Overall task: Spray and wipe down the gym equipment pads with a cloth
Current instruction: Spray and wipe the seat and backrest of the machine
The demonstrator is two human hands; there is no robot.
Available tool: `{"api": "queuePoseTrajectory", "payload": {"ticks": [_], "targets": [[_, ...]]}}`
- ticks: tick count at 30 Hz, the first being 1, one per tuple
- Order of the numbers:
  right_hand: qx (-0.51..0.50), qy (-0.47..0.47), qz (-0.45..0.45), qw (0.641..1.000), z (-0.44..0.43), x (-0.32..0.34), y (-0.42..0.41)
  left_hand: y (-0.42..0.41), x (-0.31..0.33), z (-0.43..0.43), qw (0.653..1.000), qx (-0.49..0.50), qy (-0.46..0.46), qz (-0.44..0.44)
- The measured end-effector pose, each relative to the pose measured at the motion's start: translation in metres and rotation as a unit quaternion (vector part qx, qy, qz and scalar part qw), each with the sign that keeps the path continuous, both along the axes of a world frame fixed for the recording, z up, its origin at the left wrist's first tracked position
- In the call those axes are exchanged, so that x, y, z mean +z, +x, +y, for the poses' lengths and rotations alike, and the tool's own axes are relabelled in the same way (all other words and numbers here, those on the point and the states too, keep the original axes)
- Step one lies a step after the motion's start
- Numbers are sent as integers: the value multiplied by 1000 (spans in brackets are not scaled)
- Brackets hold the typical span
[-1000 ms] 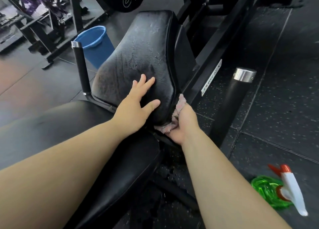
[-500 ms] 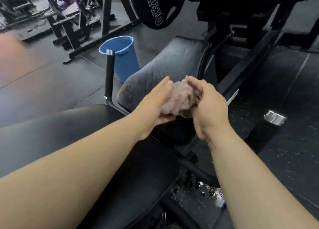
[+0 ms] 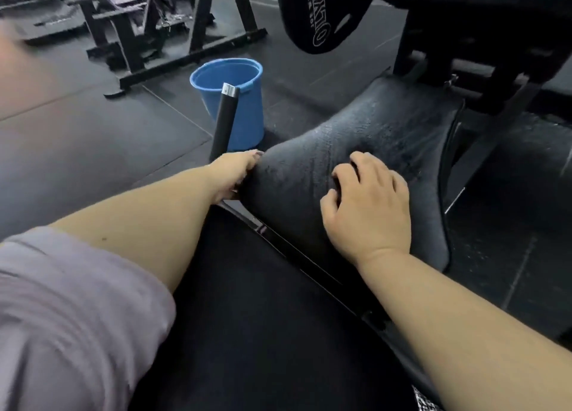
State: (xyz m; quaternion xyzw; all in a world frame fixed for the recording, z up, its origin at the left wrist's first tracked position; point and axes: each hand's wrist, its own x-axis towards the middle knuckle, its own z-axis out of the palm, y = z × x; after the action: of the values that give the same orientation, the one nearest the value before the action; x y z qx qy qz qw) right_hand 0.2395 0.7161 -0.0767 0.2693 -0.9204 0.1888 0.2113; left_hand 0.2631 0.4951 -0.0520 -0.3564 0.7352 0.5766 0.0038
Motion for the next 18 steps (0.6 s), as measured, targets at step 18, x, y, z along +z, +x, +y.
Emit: {"api": "queuePoseTrajectory", "payload": {"ticks": [18], "targets": [[9, -15, 15, 1000, -5, 0, -2, -18, 12, -3, 913, -81, -389, -92]]}}
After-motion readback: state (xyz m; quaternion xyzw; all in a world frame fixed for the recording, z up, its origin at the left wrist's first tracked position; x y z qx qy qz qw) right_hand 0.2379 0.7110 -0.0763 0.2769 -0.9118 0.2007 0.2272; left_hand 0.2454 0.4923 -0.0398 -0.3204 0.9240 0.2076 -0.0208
